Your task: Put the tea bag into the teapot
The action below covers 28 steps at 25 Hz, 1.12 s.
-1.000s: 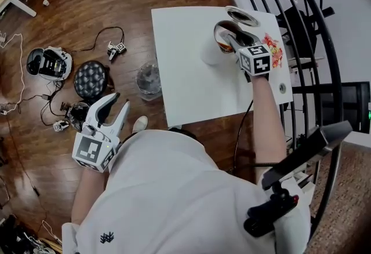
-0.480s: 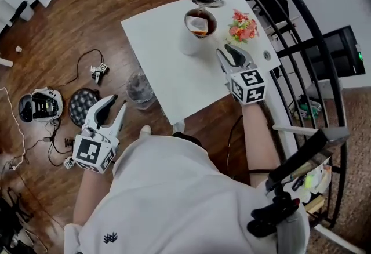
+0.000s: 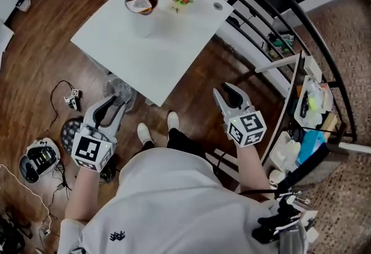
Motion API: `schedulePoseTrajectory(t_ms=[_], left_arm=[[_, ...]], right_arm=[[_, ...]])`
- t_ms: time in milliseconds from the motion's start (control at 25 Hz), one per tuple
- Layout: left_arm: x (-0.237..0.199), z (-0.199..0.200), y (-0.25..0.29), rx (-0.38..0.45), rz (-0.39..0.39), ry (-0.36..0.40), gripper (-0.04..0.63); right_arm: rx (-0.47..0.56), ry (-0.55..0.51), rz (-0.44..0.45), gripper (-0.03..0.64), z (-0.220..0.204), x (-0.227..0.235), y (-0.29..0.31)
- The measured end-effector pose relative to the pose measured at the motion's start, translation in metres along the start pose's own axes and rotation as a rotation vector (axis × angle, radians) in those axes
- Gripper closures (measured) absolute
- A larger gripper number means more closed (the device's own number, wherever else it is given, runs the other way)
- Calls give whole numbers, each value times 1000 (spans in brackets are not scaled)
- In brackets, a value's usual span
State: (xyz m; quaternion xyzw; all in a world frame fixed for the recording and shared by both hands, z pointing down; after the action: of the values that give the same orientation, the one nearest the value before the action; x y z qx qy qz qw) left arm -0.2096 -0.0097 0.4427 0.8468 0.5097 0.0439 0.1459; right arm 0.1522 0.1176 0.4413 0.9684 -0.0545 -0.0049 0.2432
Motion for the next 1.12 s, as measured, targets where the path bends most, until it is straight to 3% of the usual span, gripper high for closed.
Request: schedulePoseTrajectory(t_ms=[160, 360, 680, 880, 1120], left_arm=[[26, 10, 8, 33, -57, 34, 483], [67, 20, -16, 59, -83, 71, 483], [148, 15, -87, 45, -26, 100, 484], [199, 1, -139, 30, 14, 75, 483], [221, -8, -182, 22, 55, 74, 483]], right_arm=[[5, 3, -67, 510, -19, -11, -56], [82, -1, -76, 518, -25, -25, -105], [136, 22, -40, 499, -62, -54, -196], [175, 9, 20, 495, -80, -77, -232], [174, 0, 64, 492, -94, -105, -256]])
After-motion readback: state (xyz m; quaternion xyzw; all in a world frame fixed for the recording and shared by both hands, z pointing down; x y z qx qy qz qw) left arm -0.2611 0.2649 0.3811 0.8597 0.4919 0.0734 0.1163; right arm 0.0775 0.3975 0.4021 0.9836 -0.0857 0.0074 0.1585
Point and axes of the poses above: the fingertips, and each gripper's own axes: y forward along the fingers, x to its right, z out of its top, the point moved 8 cm from there along -y, backward along the fingers, and after that the axes turned 2 degrees about y, right-handed, at the moved point
